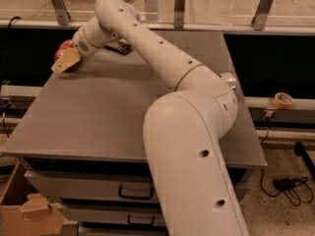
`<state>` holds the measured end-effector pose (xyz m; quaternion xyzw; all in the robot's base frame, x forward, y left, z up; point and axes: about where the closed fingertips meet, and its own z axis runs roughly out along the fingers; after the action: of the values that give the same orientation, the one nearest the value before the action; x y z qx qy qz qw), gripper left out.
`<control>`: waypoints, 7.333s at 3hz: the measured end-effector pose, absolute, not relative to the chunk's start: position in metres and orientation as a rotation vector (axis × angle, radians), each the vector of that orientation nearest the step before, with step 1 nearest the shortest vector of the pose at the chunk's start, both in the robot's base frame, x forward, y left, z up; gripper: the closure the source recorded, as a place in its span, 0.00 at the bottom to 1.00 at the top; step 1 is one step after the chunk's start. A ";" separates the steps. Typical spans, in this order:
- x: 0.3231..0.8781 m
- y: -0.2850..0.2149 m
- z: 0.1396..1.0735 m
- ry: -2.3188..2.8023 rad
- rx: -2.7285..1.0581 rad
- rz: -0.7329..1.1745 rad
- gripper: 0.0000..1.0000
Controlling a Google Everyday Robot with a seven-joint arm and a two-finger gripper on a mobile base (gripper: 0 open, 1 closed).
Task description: Move coke can near rxbar chocolate
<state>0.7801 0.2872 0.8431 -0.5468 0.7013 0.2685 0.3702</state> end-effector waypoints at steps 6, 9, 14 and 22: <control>0.819 0.108 0.930 1.846 -1.105 0.334 1.00; 0.811 0.076 0.878 1.968 -1.057 0.344 0.82; 0.803 0.090 0.865 1.996 -1.067 0.380 0.00; 0.757 -0.141 1.182 1.380 -0.866 -0.087 0.00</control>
Offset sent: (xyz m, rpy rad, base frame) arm 0.0202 0.0011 0.0648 0.0905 -0.0805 -0.0599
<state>0.7575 -0.1412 1.1822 -0.3868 0.6158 -0.0389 0.6853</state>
